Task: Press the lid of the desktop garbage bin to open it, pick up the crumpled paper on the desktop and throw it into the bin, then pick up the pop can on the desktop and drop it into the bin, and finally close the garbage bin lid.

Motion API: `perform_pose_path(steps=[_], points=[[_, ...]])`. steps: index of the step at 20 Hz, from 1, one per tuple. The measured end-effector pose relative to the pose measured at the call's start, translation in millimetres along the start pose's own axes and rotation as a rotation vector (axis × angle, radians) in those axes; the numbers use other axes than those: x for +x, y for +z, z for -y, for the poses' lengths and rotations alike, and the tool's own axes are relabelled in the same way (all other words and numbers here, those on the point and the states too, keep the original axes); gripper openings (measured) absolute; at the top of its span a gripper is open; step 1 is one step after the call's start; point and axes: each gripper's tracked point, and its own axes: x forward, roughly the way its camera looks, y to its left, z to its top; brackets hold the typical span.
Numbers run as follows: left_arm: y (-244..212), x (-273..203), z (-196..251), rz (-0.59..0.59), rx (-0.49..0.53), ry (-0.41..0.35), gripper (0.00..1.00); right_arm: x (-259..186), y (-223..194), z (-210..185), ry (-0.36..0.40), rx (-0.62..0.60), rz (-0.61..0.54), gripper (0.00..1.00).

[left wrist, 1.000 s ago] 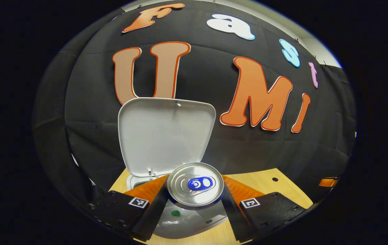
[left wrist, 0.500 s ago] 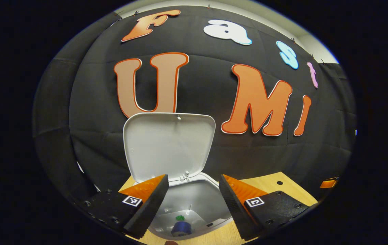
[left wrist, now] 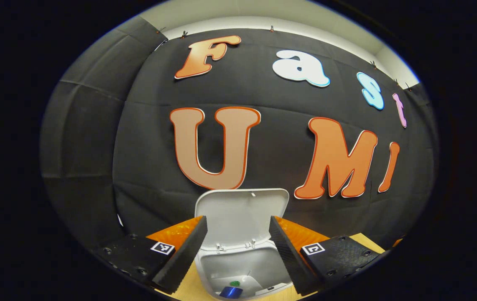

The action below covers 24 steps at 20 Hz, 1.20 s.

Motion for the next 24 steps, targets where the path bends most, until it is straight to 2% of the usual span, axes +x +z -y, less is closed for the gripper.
perform_pose_path(steps=[2,4,6,9,10,12,14,18,22,24], points=[[23.1,8.6,-11.1,0.028,-0.043,0.026,0.95,-1.8,1.0,-2.5,0.009,-0.002,0.006,0.95],[48.4,13.7,-17.8,0.065,-0.076,0.020,0.94,-4.1,2.7,-4.5,0.018,0.001,0.009,0.95],[67.3,23.2,-24.5,0.068,-0.023,0.028,0.94,-6.2,4.1,-4.8,0.024,0.005,0.012,0.95],[101.7,41.3,-35.3,0.086,0.146,0.088,0.94,-7.4,7.2,-7.3,0.033,0.016,0.020,0.95],[109.3,47.2,-32.4,0.084,0.185,0.085,0.94,-6.6,7.8,-7.9,0.035,0.020,0.020,0.95],[117.2,61.8,-20.2,0.059,0.191,0.054,0.93,-6.5,7.0,-10.3,0.043,0.027,0.018,0.95],[121.8,81.2,-10.9,0.032,0.152,0.017,0.94,-7.6,7.3,-11.2,0.048,0.027,0.019,0.95],[101.2,120.1,-2.4,-0.087,0.066,-0.036,0.94,-10.1,7.7,-6.7,0.038,0.031,0.021,0.95],[45.5,145.4,-5.0,-0.257,0.072,-0.049,0.94,-10.7,6.3,4.2,0.019,0.052,0.021,0.95],[21.1,144.5,0.6,-0.333,0.025,-0.080,0.95,-9.0,2.0,7.7,0.011,0.068,0.008,0.95]])
